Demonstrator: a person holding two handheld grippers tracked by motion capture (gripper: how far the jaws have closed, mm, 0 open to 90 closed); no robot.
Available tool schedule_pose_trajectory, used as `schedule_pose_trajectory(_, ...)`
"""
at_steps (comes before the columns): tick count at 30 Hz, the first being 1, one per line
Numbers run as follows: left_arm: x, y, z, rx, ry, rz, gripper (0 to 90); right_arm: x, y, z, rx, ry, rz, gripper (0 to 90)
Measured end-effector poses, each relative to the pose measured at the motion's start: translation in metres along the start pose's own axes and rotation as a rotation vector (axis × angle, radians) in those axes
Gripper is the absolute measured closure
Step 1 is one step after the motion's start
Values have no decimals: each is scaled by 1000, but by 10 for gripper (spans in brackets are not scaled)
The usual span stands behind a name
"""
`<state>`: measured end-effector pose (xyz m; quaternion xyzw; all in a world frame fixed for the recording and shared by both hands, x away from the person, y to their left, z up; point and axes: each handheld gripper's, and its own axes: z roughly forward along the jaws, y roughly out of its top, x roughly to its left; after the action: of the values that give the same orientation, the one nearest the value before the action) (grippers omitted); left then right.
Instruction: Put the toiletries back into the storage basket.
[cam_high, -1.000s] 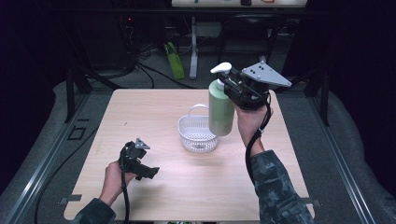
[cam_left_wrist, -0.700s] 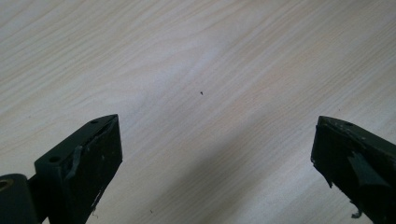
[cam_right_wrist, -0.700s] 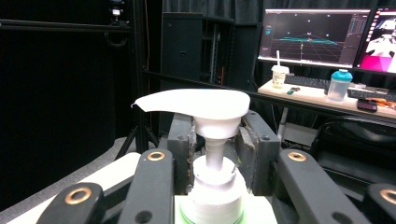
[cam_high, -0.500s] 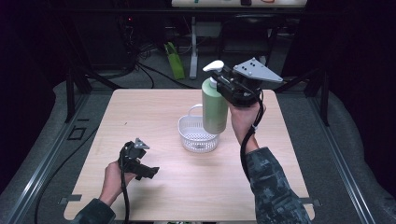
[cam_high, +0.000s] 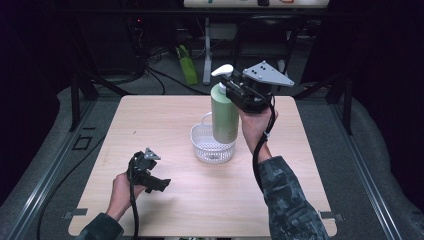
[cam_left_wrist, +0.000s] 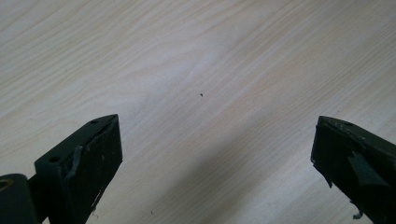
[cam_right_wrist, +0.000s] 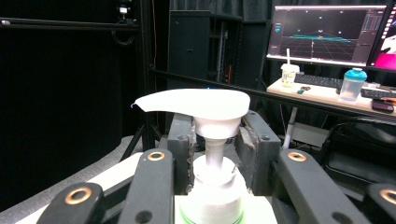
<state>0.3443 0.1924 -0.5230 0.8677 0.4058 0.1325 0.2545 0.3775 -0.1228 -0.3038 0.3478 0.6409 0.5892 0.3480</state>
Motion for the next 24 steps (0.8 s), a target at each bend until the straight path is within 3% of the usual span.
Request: schedule_pose_trajectory(24,-1,0,0,-1,-1,7,19,13,-2,21,19,32,-10,680)
